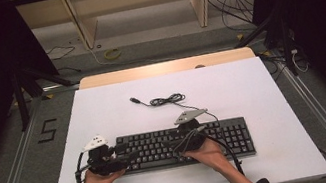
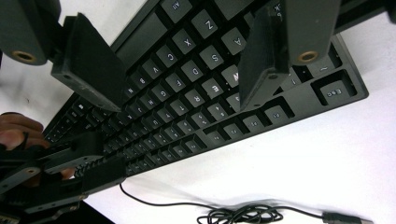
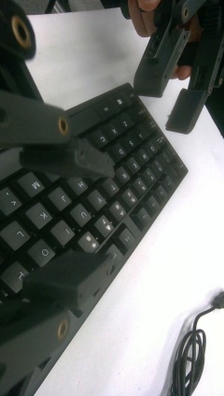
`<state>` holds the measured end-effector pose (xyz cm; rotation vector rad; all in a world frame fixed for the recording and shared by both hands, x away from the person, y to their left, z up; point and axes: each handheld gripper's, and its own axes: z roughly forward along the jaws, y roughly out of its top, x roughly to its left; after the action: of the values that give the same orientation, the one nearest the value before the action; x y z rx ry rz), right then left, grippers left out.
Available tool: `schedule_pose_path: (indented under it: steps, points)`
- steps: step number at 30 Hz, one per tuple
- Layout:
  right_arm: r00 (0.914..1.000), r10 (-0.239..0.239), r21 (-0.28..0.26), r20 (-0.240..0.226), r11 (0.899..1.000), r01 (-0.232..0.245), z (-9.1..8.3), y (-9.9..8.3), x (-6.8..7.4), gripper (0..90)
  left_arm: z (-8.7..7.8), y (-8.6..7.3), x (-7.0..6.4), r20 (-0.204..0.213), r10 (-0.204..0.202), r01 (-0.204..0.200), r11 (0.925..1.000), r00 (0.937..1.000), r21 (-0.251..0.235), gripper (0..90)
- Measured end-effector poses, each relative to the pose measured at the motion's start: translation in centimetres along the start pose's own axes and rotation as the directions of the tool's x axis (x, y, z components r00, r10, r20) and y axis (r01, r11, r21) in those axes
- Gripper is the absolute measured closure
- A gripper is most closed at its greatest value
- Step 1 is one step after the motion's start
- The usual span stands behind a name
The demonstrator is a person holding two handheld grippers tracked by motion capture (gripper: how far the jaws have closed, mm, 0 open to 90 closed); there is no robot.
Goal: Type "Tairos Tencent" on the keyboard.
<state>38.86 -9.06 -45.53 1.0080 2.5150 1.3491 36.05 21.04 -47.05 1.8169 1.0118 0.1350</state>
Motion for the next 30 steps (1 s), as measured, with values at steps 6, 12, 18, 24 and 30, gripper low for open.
schedule_pose_path:
  steps: [6,12,18,24,30]
  points:
    - [1.0000,0.008,-0.014,0.002,1.000,-0.008,-0.4,-0.1,-0.2,43.2,0.0,0.2,-0.1,-0.001,0.006,-0.006,1.0000,1.0000,-0.006,31.6]
    - [0.9998,0.019,-0.026,0.002,0.999,-0.018,-0.8,-0.2,-0.3,40.2,0.2,0.4,-0.1,0.001,0.009,-0.009,0.9999,1.0000,-0.007,31.6]
    - [0.9997,0.025,-0.034,0.001,0.999,-0.025,-1.1,-0.3,-0.2,38.4,0.4,0.7,-0.1,0.006,0.016,-0.016,0.9999,0.9998,0.004,32.2]
    - [0.9997,0.026,-0.045,0.004,0.999,-0.026,-1.4,-0.3,-0.2,36.8,0.9,1.0,-0.1,0.012,0.013,-0.013,0.9998,0.9998,0.017,32.8]
    - [0.9995,0.030,-0.050,0.008,0.998,-0.029,-1.6,-0.4,-0.2,36.1,1.4,1.3,-0.3,0.002,0.046,-0.046,0.9982,0.9990,0.039,38.3]
